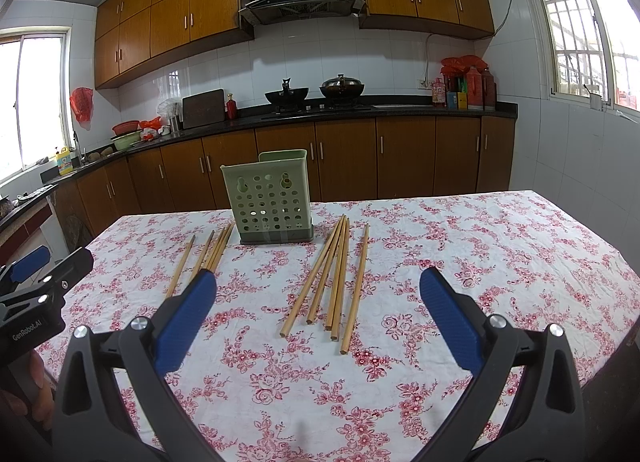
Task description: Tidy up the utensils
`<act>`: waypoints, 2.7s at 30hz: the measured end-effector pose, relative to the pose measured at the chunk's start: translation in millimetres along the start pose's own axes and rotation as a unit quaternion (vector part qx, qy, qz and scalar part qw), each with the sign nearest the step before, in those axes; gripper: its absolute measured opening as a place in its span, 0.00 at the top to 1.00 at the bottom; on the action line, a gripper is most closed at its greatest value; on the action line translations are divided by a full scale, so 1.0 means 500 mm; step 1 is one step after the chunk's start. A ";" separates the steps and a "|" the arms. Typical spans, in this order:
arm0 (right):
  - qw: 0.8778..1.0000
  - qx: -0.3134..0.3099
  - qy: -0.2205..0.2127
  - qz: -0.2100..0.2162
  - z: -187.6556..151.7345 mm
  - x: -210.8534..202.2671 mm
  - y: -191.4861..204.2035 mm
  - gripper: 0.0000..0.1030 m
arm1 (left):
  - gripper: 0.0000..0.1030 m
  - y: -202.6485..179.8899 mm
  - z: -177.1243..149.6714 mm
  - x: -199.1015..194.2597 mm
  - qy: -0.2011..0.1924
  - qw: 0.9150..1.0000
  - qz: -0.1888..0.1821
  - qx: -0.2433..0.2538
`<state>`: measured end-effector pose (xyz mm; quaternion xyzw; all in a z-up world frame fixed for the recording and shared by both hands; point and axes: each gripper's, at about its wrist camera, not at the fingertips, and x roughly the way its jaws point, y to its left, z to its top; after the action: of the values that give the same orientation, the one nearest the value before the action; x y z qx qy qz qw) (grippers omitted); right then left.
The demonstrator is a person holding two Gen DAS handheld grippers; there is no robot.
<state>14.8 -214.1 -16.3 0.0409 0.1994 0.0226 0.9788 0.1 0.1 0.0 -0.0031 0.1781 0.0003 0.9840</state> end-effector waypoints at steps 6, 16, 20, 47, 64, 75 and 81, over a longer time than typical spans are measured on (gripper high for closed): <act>1.000 0.000 0.000 0.000 0.000 0.000 0.000 0.04 | 0.02 0.000 0.000 0.000 0.000 1.000 0.000 0.000; 1.000 0.001 0.000 0.000 0.000 0.000 -0.001 0.04 | 0.02 0.000 0.000 0.000 0.001 1.000 0.000 0.000; 1.000 0.001 0.000 0.000 0.000 0.001 -0.001 0.04 | 0.02 0.000 0.000 0.000 0.000 1.000 0.000 0.000; 0.983 0.044 0.168 -0.064 -0.027 0.197 -0.075 0.43 | 0.02 0.063 -0.047 0.128 0.140 0.988 0.065 -0.025; 0.964 0.048 0.254 -0.058 -0.046 0.365 -0.090 0.93 | 0.32 0.097 -0.061 0.239 0.241 0.968 0.032 -0.059; 0.966 0.062 0.242 -0.074 -0.045 0.344 -0.123 0.93 | 0.63 0.047 -0.054 0.324 0.281 0.959 -0.005 -0.028; 0.966 0.053 0.244 -0.070 -0.042 0.363 -0.120 0.93 | 0.91 0.025 -0.064 0.358 0.296 0.955 0.004 0.003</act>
<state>175.2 -261.4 -111.6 0.0717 0.4352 -0.0476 0.8962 156.4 12.4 -92.7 0.0007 0.4612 0.0030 0.8873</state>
